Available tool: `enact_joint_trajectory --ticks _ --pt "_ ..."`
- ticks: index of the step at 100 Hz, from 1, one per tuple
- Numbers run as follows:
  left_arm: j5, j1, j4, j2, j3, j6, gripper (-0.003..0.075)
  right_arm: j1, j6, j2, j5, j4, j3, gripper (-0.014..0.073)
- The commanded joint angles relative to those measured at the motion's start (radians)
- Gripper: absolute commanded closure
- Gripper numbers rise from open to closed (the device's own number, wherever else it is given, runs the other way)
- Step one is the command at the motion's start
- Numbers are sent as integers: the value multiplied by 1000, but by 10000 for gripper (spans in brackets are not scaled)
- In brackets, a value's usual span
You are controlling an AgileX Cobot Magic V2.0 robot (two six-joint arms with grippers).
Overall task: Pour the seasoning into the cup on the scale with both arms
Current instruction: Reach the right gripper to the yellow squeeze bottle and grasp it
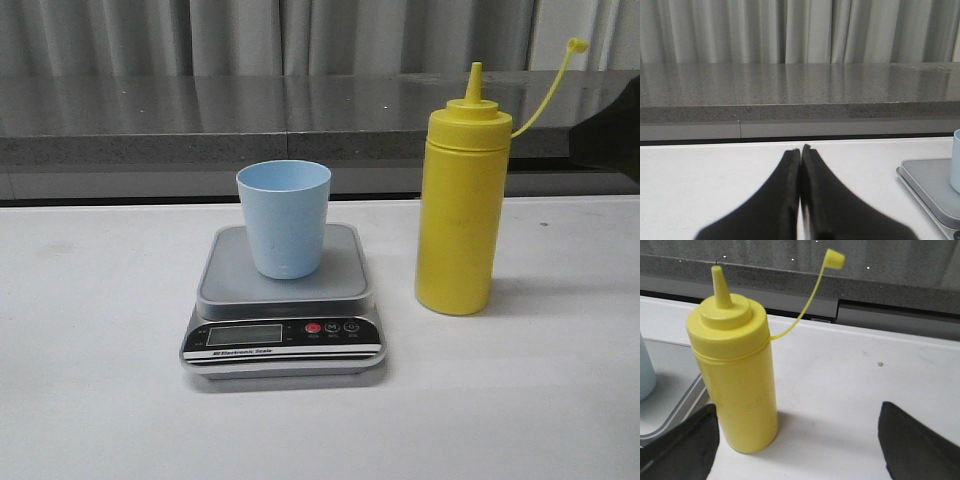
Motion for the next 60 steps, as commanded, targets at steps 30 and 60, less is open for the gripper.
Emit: enact_joint_trajectory --ticks 30,60 --pt "-82 3 -5 -29 41 -5 740 2 0 246 -487 -135 9 -53" --pt "-82 3 -5 -29 41 -5 740 2 0 465 -776 -172 8 -53"
